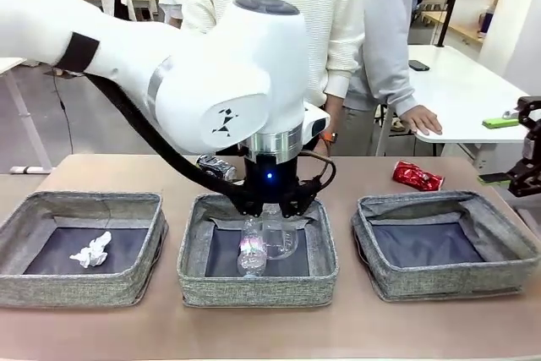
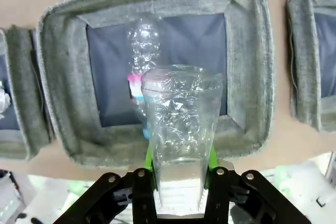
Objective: Sort the waste into the appropriate baskets.
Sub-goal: Place the picked waste into the Fabric basket indicated by the person.
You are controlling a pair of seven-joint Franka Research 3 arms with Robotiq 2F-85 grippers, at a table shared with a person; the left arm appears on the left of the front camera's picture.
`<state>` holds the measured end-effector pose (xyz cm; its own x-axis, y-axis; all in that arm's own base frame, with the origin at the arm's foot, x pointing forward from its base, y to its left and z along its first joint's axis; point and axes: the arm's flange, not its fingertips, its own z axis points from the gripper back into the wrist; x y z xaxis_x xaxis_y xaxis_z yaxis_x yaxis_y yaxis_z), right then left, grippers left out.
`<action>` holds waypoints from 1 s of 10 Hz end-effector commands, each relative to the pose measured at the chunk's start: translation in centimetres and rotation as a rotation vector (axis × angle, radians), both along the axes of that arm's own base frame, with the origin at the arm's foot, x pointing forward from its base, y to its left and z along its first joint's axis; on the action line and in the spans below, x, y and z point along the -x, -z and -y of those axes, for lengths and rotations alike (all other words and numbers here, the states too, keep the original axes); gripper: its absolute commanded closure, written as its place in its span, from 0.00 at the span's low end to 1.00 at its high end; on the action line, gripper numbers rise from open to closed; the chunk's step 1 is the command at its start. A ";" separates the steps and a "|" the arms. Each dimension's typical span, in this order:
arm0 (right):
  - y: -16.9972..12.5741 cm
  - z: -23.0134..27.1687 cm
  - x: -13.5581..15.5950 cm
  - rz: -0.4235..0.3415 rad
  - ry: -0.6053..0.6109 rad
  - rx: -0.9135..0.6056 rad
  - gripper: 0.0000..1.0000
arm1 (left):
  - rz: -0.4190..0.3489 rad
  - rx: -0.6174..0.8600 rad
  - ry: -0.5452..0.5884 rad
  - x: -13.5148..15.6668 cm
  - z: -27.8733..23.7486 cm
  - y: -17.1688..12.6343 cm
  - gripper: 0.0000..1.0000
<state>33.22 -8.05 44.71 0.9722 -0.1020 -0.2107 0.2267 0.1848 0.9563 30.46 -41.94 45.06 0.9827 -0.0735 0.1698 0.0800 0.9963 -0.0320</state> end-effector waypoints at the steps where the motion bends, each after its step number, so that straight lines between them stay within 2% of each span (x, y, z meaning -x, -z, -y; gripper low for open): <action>1: -0.4 0.1 0.1 -0.018 -0.006 0.001 0.00 | 0.028 0.009 -0.033 -0.6 1.2 -1.0 0.61; 5: -0.4 0.1 0.1 -0.018 -0.006 0.001 0.00 | 0.004 0.018 -0.053 -1.3 1.1 -1.1 0.61; 6: -0.4 0.1 0.1 -0.018 -0.006 0.001 0.00 | -0.003 -0.003 -0.061 -1.6 1.0 -1.1 0.03; 10: -0.4 0.1 0.1 -0.018 -0.006 0.001 0.00 | -0.002 0.035 -0.086 -2.0 0.6 -1.5 0.00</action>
